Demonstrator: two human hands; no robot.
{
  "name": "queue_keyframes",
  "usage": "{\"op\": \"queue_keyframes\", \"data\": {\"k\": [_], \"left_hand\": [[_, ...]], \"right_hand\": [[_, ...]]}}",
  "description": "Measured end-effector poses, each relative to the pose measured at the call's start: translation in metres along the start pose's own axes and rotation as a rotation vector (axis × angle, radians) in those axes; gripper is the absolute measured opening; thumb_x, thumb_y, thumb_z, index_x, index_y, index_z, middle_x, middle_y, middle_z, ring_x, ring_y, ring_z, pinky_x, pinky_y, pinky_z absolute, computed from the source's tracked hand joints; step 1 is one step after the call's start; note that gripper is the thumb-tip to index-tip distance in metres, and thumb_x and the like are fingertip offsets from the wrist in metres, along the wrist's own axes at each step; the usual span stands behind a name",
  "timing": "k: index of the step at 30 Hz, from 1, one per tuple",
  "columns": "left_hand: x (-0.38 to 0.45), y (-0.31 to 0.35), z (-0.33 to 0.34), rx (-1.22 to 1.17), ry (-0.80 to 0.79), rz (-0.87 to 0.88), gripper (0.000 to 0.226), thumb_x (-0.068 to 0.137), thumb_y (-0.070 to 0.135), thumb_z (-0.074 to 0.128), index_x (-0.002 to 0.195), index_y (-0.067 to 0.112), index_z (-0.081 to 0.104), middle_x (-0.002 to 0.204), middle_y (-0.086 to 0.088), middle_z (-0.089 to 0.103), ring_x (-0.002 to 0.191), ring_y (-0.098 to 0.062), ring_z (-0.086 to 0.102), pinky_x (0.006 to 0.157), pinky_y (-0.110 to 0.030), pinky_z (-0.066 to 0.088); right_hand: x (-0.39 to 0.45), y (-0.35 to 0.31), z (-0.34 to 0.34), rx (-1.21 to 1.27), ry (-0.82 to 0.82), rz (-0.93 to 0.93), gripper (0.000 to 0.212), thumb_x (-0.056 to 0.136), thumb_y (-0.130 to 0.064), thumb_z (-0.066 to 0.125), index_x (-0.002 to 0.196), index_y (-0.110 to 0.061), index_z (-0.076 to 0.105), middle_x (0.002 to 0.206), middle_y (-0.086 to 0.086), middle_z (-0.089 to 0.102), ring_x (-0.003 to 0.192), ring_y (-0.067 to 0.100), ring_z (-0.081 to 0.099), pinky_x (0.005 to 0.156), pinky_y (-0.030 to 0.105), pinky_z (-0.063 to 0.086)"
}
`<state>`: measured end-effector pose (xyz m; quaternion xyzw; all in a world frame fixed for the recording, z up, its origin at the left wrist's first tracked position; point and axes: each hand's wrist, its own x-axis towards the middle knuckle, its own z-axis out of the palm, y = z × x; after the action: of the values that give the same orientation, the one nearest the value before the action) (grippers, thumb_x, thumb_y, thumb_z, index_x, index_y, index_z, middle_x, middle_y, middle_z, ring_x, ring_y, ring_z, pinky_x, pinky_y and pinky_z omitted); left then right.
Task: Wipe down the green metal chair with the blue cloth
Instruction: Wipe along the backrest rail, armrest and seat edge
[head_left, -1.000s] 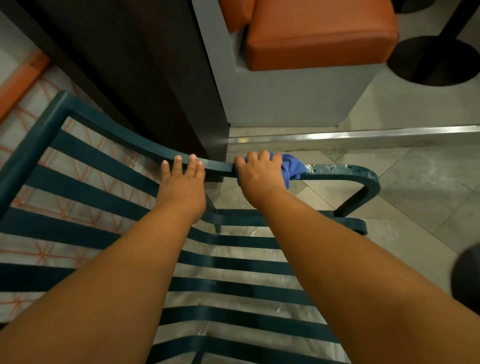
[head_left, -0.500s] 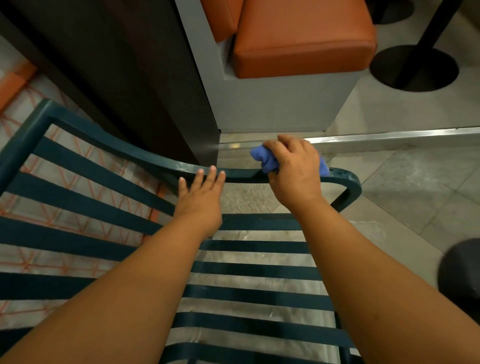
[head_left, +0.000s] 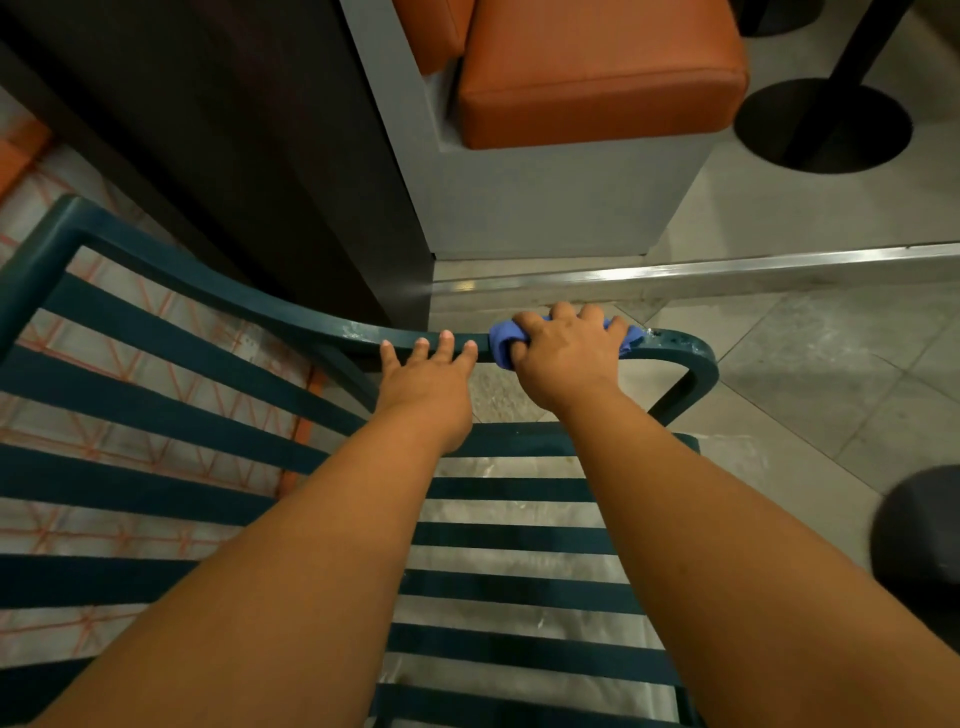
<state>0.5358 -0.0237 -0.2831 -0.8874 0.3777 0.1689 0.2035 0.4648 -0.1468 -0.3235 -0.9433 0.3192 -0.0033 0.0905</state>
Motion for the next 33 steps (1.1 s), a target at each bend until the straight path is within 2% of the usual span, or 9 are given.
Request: {"op": "queue_keyframes", "data": {"k": [7, 10, 14, 16, 18, 21, 24, 28, 33], "left_hand": [[0.003, 0.002, 0.004, -0.018, -0.008, -0.011, 0.101, 0.084, 0.01, 0.064, 0.15, 0.03, -0.009, 0.16, -0.002, -0.011, 0.147, -0.029, -0.004, 0.113, -0.059, -0.005], [0.002, 0.001, -0.001, -0.008, -0.01, 0.012, 0.099, 0.083, 0.008, 0.064, 0.151, 0.028, -0.006, 0.16, -0.004, -0.008, 0.146, -0.03, -0.001, 0.113, -0.059, -0.004], [0.001, 0.005, -0.004, 0.019, -0.007, 0.006, 0.095, 0.084, 0.008, 0.062, 0.151, 0.025, -0.003, 0.16, -0.007, -0.004, 0.146, -0.033, 0.003, 0.114, -0.058, -0.004], [0.002, 0.008, -0.005, 0.036, 0.001, -0.007, 0.093, 0.084, 0.008, 0.06, 0.151, 0.025, -0.002, 0.16, -0.008, -0.002, 0.146, -0.033, 0.006, 0.114, -0.058, -0.004], [0.003, 0.008, -0.005, 0.049, 0.007, -0.014, 0.091, 0.084, 0.01, 0.06, 0.151, 0.027, 0.0, 0.16, -0.007, 0.001, 0.146, -0.033, 0.008, 0.114, -0.059, -0.004], [0.003, 0.007, -0.005, 0.063, 0.015, -0.006, 0.092, 0.084, 0.013, 0.062, 0.151, 0.027, 0.001, 0.16, -0.007, 0.002, 0.146, -0.032, 0.009, 0.112, -0.06, -0.005], [0.003, 0.005, -0.006, 0.069, 0.006, 0.009, 0.096, 0.082, 0.013, 0.065, 0.151, 0.026, 0.0, 0.16, -0.007, 0.001, 0.146, -0.032, 0.008, 0.111, -0.061, -0.005], [0.002, 0.008, -0.006, 0.065, -0.01, -0.001, 0.097, 0.082, 0.014, 0.066, 0.151, 0.026, -0.002, 0.16, -0.009, 0.0, 0.146, -0.034, 0.007, 0.112, -0.062, -0.005], [0.003, 0.01, -0.006, 0.066, -0.012, -0.015, 0.098, 0.081, 0.013, 0.067, 0.151, 0.026, -0.001, 0.16, -0.009, 0.0, 0.145, -0.035, 0.008, 0.111, -0.062, -0.005]], "right_hand": [[-0.019, 0.031, 0.022, 0.072, 0.156, -0.291, 0.053, 0.092, -0.031, 0.057, 0.141, -0.038, 0.039, 0.144, 0.004, 0.045, 0.129, 0.034, 0.039, 0.11, 0.056, 0.023], [-0.02, 0.043, 0.015, 0.021, 0.159, -0.163, 0.045, 0.092, -0.045, 0.046, 0.137, -0.038, 0.042, 0.133, 0.005, 0.052, 0.12, 0.032, 0.044, 0.106, 0.055, 0.025], [0.002, 0.01, -0.01, -0.01, -0.029, 0.051, 0.036, 0.095, -0.045, 0.033, 0.117, -0.026, 0.053, 0.106, 0.008, 0.058, 0.104, 0.032, 0.049, 0.094, 0.054, 0.033], [0.002, -0.004, -0.005, -0.034, -0.041, -0.031, 0.036, 0.095, -0.041, 0.039, 0.129, -0.029, 0.047, 0.116, 0.008, 0.056, 0.108, 0.032, 0.048, 0.096, 0.054, 0.034], [-0.008, -0.003, 0.008, 0.022, 0.038, -0.153, 0.048, 0.095, -0.034, 0.049, 0.141, -0.037, 0.036, 0.134, 0.005, 0.051, 0.119, 0.032, 0.044, 0.105, 0.054, 0.028], [-0.02, 0.025, 0.018, 0.087, 0.13, -0.265, 0.056, 0.092, -0.026, 0.056, 0.142, -0.04, 0.036, 0.147, 0.003, 0.041, 0.133, 0.033, 0.035, 0.113, 0.053, 0.018], [-0.024, 0.054, 0.016, 0.104, 0.177, -0.139, 0.048, 0.092, -0.038, 0.052, 0.139, -0.042, 0.041, 0.143, 0.002, 0.046, 0.131, 0.031, 0.037, 0.114, 0.054, 0.015], [-0.013, 0.027, 0.002, 0.102, 0.047, 0.121, 0.04, 0.094, -0.04, 0.039, 0.133, -0.035, 0.046, 0.131, 0.005, 0.051, 0.128, 0.036, 0.035, 0.111, 0.065, 0.007], [-0.021, 0.036, 0.014, 0.114, 0.095, -0.18, 0.051, 0.092, -0.028, 0.054, 0.14, -0.039, 0.041, 0.144, 0.002, 0.046, 0.132, 0.035, 0.036, 0.113, 0.058, 0.014]]}}
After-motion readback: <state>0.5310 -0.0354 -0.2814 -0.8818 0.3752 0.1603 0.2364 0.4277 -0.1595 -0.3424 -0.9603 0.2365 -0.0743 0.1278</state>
